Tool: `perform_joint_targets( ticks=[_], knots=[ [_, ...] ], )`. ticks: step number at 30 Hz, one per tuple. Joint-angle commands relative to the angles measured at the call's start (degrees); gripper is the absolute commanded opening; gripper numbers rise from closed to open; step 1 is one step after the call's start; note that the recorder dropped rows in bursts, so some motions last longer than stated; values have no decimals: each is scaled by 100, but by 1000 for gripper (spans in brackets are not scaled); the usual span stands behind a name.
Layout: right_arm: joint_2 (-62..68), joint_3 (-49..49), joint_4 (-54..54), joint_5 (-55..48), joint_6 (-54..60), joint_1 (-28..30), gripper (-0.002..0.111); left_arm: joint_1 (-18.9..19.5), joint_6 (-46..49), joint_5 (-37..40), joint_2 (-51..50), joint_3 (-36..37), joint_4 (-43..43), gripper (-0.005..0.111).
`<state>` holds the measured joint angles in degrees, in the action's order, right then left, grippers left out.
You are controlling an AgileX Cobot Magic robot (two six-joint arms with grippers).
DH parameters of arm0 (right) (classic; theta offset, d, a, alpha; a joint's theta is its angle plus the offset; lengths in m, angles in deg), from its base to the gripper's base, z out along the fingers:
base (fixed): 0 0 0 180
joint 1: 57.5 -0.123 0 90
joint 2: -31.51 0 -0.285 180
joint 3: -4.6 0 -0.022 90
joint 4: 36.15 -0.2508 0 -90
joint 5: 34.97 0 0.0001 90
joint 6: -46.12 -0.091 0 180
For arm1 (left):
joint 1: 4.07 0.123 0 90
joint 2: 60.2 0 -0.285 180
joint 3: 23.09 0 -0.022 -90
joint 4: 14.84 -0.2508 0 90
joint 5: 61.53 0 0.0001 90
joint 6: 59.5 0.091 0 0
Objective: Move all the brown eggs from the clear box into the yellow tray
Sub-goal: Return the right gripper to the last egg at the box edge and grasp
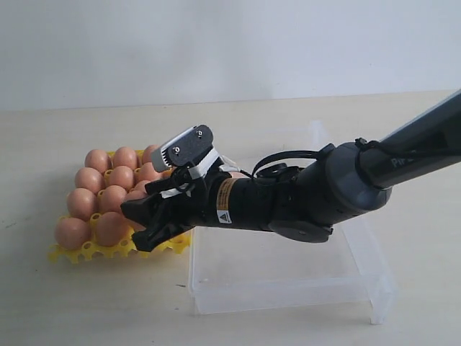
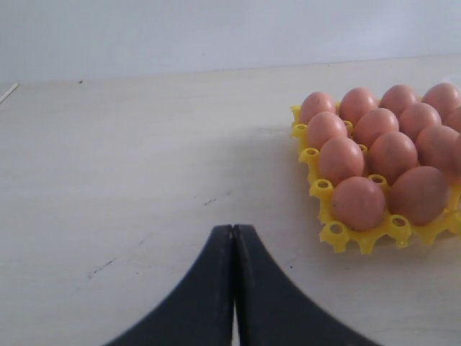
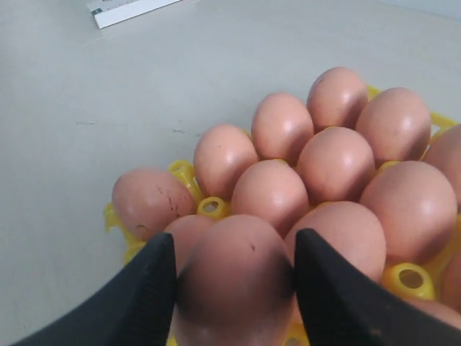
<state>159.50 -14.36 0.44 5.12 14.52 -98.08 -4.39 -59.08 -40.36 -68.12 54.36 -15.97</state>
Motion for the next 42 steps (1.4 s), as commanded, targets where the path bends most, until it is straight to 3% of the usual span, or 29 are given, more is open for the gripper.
perform_joint_targets(
  ticks=[1,12,19,22,27,29,33,35,37,42],
  knots=[
    [14,72,-206,53,6,-4,44,-27,-1,-50,13,-23,21,0],
    [172,410,-173,-137,-127,-4,57,-27,-1,-50,13,-23,21,0],
    [-72,410,-156,-351,-373,-4,58,-27,-1,-50,13,-23,21,0],
    [-618,410,-179,-1266,-839,-4,58,-27,-1,-50,13,-23,21,0],
    [-1370,625,-1090,-4187,-2078,112,58,-27,-1,-50,13,-23,21,0],
    [-1381,729,-1381,-4797,-2414,303,58,-27,-1,-50,13,-23,21,0],
    [-1115,955,-1909,-4957,-2562,668,58,-27,-1,-50,13,-23,21,0],
    [-926,1122,-2024,-4897,-2514,765,58,-27,-1,-50,13,-23,21,0],
    [-709,1489,-2014,-5161,-1461,829,58,-27,-1,-50,13,-23,21,0],
    [-109,2405,-2685,-5871,-265,894,58,-27,-1,-50,13,-23,21,0]
  ],
)
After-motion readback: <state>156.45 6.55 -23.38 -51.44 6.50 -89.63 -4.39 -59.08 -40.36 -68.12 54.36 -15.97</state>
